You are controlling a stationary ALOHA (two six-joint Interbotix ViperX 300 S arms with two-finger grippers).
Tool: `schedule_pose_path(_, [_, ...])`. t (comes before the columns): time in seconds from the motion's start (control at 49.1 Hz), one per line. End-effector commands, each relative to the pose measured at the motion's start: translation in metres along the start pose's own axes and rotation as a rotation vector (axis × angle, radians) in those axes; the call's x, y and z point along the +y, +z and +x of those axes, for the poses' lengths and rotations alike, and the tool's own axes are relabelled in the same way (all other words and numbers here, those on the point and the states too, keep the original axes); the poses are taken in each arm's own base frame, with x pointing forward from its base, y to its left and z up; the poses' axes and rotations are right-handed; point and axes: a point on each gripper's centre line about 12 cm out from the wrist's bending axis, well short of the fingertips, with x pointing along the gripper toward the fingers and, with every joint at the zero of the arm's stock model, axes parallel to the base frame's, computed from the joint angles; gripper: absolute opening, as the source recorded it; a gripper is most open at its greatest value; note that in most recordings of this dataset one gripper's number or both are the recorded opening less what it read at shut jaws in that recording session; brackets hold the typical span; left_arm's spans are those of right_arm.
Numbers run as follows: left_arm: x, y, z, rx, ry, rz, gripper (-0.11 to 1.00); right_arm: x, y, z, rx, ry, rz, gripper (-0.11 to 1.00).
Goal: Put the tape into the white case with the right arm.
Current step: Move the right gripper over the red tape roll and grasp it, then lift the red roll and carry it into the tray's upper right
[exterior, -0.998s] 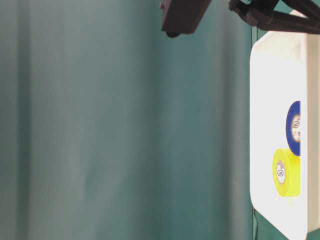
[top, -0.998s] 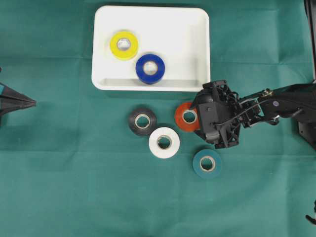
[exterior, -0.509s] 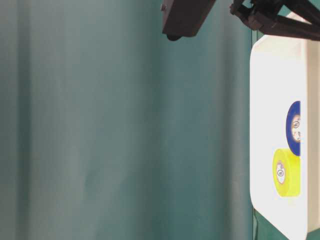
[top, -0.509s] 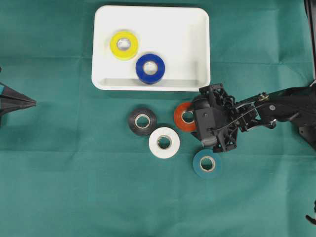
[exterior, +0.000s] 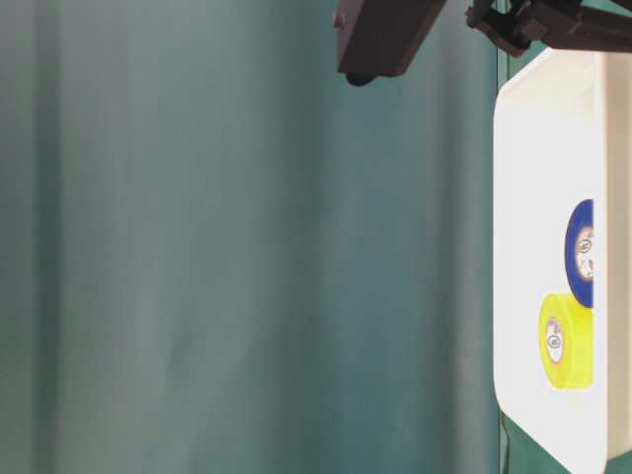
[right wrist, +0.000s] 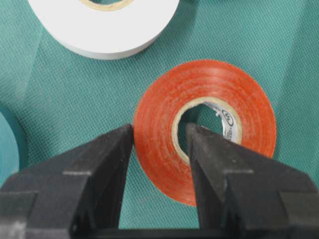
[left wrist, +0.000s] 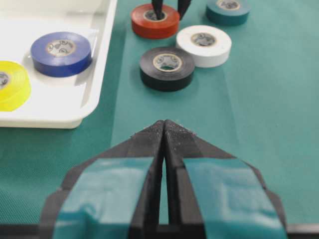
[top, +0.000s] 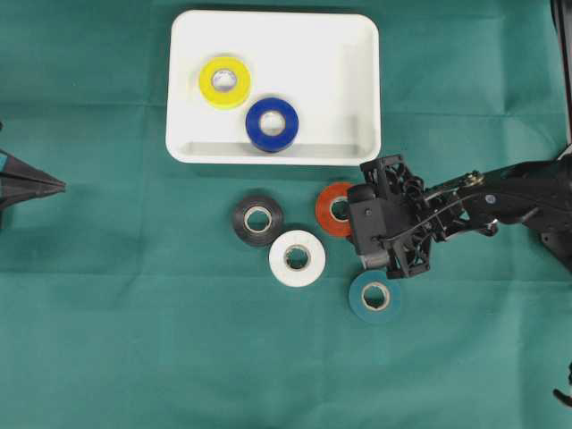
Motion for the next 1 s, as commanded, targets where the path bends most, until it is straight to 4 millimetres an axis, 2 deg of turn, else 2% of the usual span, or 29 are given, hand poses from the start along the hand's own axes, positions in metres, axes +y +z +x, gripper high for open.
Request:
schedule_pose_path(0.0, [0.0,0.005,0.001,-0.006,0.003,0.0,0.0,0.0,0.012,-0.003,-0.035,0.0,0.004,0.05])
schedule_pose_path(0.163, [0.0,0.005,0.001,-0.006,0.003,0.0,0.0,0.002,0.022,-0.011,-0.069,0.001,-0.001,0.02])
schedule_pose_path(0.346, [0.0,0.005,0.001,-0.006,0.003,0.0,0.0,0.004,0.042,-0.034,-0.118,-0.019,-0.011,0.02])
schedule_pose_path(0.55, [0.0,0.005,0.001,-0.006,0.003,0.0,0.0,0.005,0.051,-0.05,-0.148,-0.033,-0.012,0.02])
schedule_pose_path(0.795, [0.0,0.005,0.001,-0.006,0.003,0.0,0.0,0.003,0.052,-0.052,-0.154,-0.036,-0.008,0.02])
schedule_pose_path(0.978, [0.0,0.005,0.001,-0.006,0.003,0.0,0.0,-0.012,0.05,-0.051,-0.144,-0.068,0.022,0.02])
